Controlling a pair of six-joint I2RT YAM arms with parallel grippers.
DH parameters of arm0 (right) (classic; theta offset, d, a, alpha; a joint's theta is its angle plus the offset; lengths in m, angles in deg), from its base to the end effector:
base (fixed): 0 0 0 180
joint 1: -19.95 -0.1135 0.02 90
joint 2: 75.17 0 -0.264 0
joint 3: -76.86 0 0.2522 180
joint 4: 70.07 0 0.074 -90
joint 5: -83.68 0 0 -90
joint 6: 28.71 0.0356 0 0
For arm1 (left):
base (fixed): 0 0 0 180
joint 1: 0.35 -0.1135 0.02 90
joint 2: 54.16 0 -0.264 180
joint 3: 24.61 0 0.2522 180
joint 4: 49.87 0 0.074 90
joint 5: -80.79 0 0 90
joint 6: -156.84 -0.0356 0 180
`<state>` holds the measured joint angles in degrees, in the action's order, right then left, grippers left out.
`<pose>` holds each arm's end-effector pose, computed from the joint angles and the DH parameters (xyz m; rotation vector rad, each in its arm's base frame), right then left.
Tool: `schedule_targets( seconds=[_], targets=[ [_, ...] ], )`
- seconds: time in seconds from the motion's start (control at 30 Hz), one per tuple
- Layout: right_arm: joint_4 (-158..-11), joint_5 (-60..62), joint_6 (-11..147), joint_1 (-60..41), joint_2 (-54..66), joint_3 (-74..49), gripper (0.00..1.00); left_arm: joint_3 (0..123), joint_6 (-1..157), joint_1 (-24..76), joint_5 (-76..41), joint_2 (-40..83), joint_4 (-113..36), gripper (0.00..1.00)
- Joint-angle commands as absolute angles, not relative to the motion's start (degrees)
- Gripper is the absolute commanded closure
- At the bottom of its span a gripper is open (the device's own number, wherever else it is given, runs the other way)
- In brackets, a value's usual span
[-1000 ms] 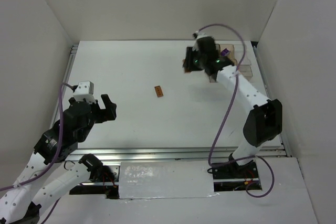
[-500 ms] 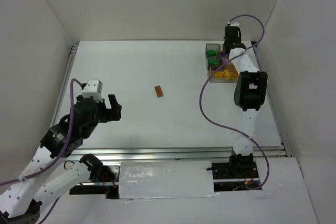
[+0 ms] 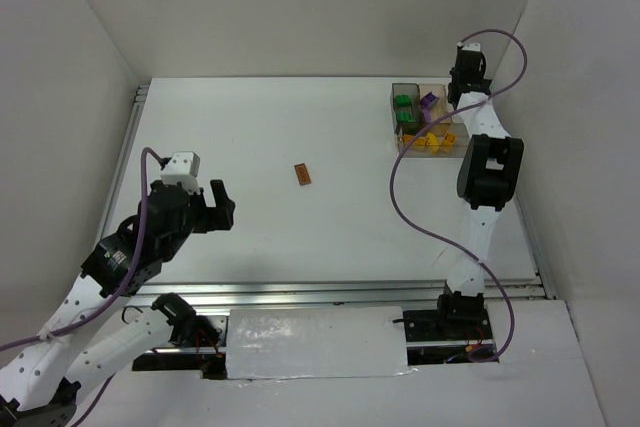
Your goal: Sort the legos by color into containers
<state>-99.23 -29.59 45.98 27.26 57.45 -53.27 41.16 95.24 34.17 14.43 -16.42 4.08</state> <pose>0.5354 -0.0829 0.2408 0.0957 2.1421 -0.6634 0.1150 -0.0618 0.3470 -0.1531 1.9887 -0.2929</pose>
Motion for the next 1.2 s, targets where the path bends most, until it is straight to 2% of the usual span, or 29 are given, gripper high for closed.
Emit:
schedule_targets(
  seconds=[0.0,0.13,0.23,0.27,0.37,0.53,0.63,0.73,0.77,0.87,1.03,1.17],
  targets=[
    [-97.5,-27.6,45.7,26.5,59.6,-55.8,0.82,41.2,93.7,33.9,14.0,-16.1,1.7,0.01],
    [-98.9,-27.3,46.1,26.5,61.1,-57.7,0.8,41.1,93.8,33.9,14.1,-16.0,1.8,0.0],
    [-98.3,-28.1,46.8,26.4,60.9,-57.1,0.6,41.1,93.6,33.9,13.4,-15.8,1.5,0.01],
    [-98.4,-28.4,46.9,26.4,60.8,-57.3,0.39,41.0,93.3,33.9,13.0,-15.8,1.5,0.0],
    [-98.7,-28.7,47.3,26.3,59.9,-57.7,0.21,41.0,93.3,33.9,12.8,-15.7,1.3,0.0],
    [-101.8,-27.3,49.5,24.3,57.0,-62.8,0.18,41.1,93.3,33.9,12.9,-15.6,1.3,0.0],
    [-102.6,-28.3,49.3,21.5,56.4,-67.1,0.12,41.3,93.3,33.9,13.3,-15.3,1.6,0.0],
    [-107.0,-25.3,50.6,20.2,56.3,-72.1,0.13,41.3,93.6,33.9,13.9,-15.7,2.0,0.0],
    [-108.9,-20.2,51.7,18.5,53.9,-71.4,0.13,41.3,93.6,33.9,14.3,-16.3,1.9,0.0],
    [-109.3,-14.9,54.1,11.6,47.2,-64.0,0.11,41.4,93.6,33.8,14.6,-16.5,1.8,0.0],
    [-121.3,-2.4,66.2,0.5,47.7,-64.2,0.09,41.8,94.6,33.1,16.7,-17.1,2.9,0.0],
    [-119.8,-5.9,77.2,-10.1,47.2,-55.2,0.06,41.5,94.9,33.0,17.1,-18.6,2.9,0.0]
  ],
)
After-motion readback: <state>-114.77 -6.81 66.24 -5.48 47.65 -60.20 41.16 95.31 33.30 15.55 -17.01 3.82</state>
